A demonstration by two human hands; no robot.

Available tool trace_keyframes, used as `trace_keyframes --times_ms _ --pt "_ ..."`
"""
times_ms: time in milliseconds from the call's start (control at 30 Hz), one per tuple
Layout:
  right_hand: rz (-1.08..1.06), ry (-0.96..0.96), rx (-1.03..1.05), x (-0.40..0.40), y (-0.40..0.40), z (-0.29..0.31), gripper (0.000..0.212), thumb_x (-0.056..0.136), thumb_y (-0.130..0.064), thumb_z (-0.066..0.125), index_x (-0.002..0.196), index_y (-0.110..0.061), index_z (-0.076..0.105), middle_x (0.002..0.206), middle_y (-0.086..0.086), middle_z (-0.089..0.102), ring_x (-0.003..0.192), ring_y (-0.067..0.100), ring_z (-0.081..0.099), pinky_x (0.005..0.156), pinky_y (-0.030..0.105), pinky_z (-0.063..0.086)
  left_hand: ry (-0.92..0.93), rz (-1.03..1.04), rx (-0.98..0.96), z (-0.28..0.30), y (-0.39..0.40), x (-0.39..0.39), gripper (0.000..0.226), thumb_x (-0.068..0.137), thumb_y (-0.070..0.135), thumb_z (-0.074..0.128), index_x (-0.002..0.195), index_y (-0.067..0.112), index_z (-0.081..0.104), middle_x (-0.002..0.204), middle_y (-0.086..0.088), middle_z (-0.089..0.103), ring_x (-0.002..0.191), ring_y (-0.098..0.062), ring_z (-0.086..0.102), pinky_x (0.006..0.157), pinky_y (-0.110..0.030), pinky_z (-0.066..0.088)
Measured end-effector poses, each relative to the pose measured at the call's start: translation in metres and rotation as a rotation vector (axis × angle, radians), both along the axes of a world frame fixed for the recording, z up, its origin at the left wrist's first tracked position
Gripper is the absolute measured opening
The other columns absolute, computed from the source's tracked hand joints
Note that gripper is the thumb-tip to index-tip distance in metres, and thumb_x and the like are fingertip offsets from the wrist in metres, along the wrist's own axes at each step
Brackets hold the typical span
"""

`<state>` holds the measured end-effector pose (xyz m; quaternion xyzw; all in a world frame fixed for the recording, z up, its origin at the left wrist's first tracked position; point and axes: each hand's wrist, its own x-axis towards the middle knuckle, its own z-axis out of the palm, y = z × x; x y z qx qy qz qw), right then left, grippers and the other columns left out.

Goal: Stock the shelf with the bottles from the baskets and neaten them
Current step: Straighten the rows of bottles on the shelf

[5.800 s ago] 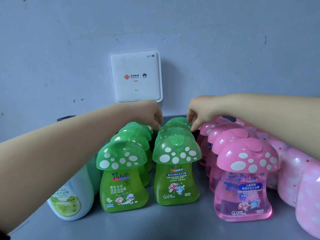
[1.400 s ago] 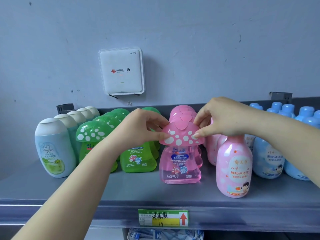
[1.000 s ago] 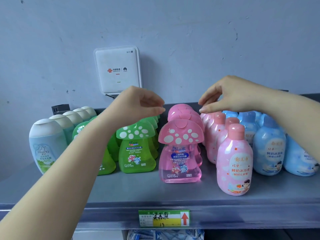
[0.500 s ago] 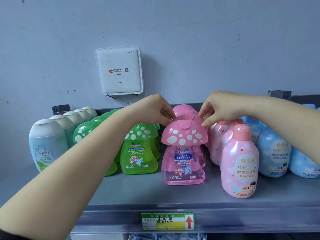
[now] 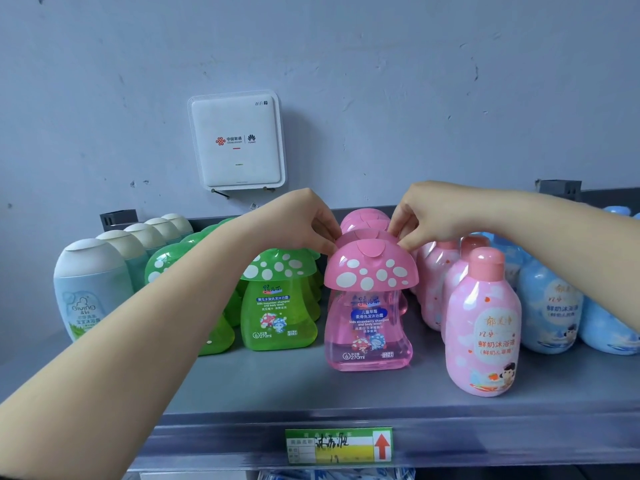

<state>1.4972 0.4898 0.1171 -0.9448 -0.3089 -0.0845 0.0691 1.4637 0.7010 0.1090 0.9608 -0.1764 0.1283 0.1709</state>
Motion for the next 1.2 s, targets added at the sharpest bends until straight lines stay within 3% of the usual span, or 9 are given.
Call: trace_keyframes --times_ms 333,400,533,600,700,800,933,1000,1200 --pt "-0.002 0.004 -0.013 -0.004 0.002 0.001 0.024 0.079 -0.022 0.071 0.102 -0.017 0.072 0.091 -0.006 0.074 0.086 0.013 0.066 0.074 0.024 0.05 -0.003 -0.003 -0.005 -0.002 0.002 0.001 0.024 0.075 0.019 0.078 0.098 0.019 0.074 0.088 0.004 0.074 0.08 -0.008 0.07 0.082 -0.033 0.056" --pt "-0.001 0.011 -0.019 -0.002 0.001 0.002 0.026 0.079 -0.023 0.072 0.104 -0.018 0.072 0.091 -0.008 0.073 0.088 0.011 0.066 0.08 0.027 0.052 0.001 -0.004 0.001 -0.001 0.003 0.0 0.023 0.075 0.021 0.077 0.098 0.02 0.074 0.088 0.005 0.074 0.08 -0.006 0.069 0.079 -0.025 0.056" --pt "0.004 -0.002 0.06 0.004 -0.006 0.014 0.031 0.076 -0.031 0.075 0.103 -0.018 0.072 0.095 -0.007 0.073 0.092 0.01 0.066 0.087 0.029 0.051 -0.07 0.024 -0.046 0.013 0.005 0.003 0.015 0.081 0.024 0.072 0.095 0.019 0.074 0.083 0.003 0.074 0.066 0.002 0.065 0.057 -0.006 0.046" --pt "-0.01 -0.01 0.103 0.01 -0.011 0.021 0.032 0.076 -0.029 0.075 0.106 -0.017 0.07 0.097 -0.005 0.072 0.093 0.011 0.066 0.085 0.026 0.049 -0.097 0.042 -0.057 0.024 0.005 0.01 0.012 0.082 0.023 0.071 0.093 0.02 0.073 0.079 0.003 0.073 0.06 0.004 0.061 0.059 -0.009 0.046" --pt "-0.049 -0.034 0.062 0.021 -0.013 0.025 0.037 0.078 -0.029 0.074 0.111 -0.016 0.067 0.1 -0.005 0.071 0.094 0.012 0.064 0.083 0.024 0.046 -0.091 0.061 0.0 0.034 0.0 0.025 0.014 0.081 0.023 0.071 0.094 0.018 0.073 0.077 0.005 0.072 0.073 -0.007 0.065 0.075 -0.02 0.05" --pt "-0.084 -0.044 -0.052 0.031 -0.008 0.022 0.04 0.078 -0.031 0.074 0.113 -0.015 0.066 0.104 -0.004 0.071 0.091 0.013 0.062 0.078 0.022 0.044 -0.035 0.057 0.108 0.034 -0.008 0.041 0.018 0.081 0.024 0.071 0.098 0.018 0.072 0.076 0.001 0.072 0.065 -0.001 0.061 0.064 -0.012 0.046" --pt "-0.086 0.006 -0.152 0.04 0.0 0.013 0.04 0.076 -0.036 0.075 0.11 -0.015 0.067 0.083 -0.012 0.066 0.087 0.014 0.061 0.077 0.024 0.046 0.043 0.035 0.205 0.025 -0.017 0.059 0.024 0.082 0.025 0.07 0.105 0.02 0.07 0.089 -0.001 0.074 0.07 -0.002 0.062 0.076 -0.023 0.05" --pt "-0.074 0.015 -0.148 0.042 0.0 0.011 0.038 0.076 -0.035 0.075 0.106 -0.013 0.07 0.087 -0.009 0.071 0.091 0.018 0.064 0.08 0.027 0.047 0.073 0.016 0.218 0.024 -0.02 0.063 0.023 0.082 0.023 0.07 0.106 0.02 0.07 0.091 -0.001 0.074 0.065 0.0 0.061 0.077 -0.026 0.051" --pt "-0.053 -0.001 -0.151 0.044 0.001 0.009 0.034 0.076 -0.035 0.074 0.101 -0.013 0.071 0.095 0.0 0.073 0.088 0.021 0.065 0.079 0.029 0.05 0.094 -0.015 0.214 0.026 -0.018 0.061 0.022 0.081 0.017 0.07 0.102 0.023 0.072 0.08 0.008 0.072 0.055 0.006 0.058 0.062 -0.01 0.048"
